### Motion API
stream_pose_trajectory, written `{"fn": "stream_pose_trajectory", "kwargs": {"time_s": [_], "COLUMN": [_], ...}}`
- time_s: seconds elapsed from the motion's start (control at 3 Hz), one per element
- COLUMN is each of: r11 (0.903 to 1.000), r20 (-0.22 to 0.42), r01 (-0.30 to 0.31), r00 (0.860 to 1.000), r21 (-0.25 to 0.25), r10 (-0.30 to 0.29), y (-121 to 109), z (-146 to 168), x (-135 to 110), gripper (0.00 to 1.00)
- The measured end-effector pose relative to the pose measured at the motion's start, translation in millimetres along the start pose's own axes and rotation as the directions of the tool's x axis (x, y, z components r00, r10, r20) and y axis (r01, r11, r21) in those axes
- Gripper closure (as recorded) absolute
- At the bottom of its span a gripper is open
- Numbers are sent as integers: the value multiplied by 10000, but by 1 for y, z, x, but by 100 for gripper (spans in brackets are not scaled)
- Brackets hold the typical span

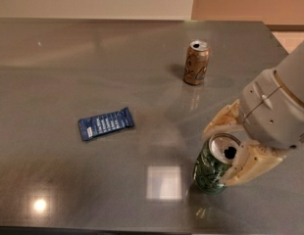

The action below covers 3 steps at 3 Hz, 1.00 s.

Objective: Move green can near orange can

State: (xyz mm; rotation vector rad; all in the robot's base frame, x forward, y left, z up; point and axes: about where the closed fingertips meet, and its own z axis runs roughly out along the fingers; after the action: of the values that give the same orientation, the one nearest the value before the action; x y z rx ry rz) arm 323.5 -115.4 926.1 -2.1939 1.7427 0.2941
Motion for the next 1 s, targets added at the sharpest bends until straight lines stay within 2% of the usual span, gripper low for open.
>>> {"fn": "stream_pose_trajectory", "kwargs": {"time_s": [0.33, 0.67, 1.0], "r11": [9923, 9695, 9398], "r20": [26, 100, 217], "r01": [-824, -1803, -2668], "r00": [9966, 9834, 9630], "r21": [922, 1661, 2135], "r10": [826, 1812, 2685], "y": [-31, -74, -119], "z": [-23, -41, -52], "x": [4, 21, 45], "gripper": [100, 100, 100]}}
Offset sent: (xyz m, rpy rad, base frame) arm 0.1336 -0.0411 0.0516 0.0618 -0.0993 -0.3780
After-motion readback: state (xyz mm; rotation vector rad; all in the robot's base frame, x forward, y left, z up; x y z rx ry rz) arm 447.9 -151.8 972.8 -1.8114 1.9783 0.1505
